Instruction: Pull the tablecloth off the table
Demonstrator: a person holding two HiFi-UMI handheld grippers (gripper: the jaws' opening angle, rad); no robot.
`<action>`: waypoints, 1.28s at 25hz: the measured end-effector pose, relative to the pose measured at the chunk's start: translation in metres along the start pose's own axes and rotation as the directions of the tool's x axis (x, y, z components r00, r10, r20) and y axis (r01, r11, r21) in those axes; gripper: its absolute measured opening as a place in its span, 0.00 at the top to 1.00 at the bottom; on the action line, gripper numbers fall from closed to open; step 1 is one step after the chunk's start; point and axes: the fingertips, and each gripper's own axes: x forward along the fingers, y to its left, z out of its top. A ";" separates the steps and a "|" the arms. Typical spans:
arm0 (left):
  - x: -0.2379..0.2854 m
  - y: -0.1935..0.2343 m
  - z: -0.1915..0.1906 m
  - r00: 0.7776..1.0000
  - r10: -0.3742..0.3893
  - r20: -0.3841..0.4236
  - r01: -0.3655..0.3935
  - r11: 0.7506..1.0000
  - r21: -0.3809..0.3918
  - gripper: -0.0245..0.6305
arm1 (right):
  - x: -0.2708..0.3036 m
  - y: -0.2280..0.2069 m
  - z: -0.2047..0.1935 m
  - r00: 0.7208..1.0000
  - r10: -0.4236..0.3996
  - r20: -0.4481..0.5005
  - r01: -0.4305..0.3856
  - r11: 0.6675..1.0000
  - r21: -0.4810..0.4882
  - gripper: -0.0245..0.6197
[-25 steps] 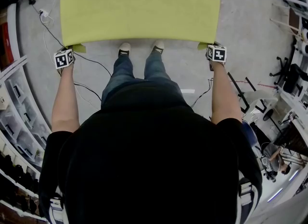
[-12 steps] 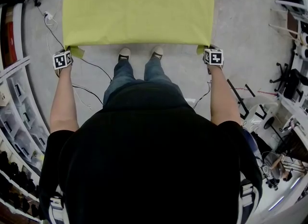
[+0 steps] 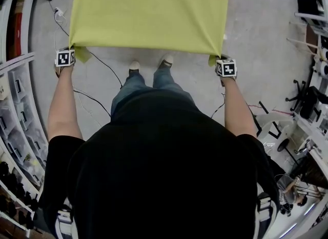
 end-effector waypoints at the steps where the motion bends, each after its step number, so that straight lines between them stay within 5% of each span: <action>1: -0.002 0.003 -0.004 1.000 0.000 0.001 0.000 1.000 0.002 0.93 | -0.004 0.006 -0.002 1.000 -0.002 0.005 0.002 1.000 0.001 0.93; 32: -0.091 0.051 -0.181 0.977 -0.186 0.106 0.164 0.967 0.193 0.93 | -0.139 0.181 -0.121 0.974 -0.225 0.039 0.218 0.966 0.137 0.93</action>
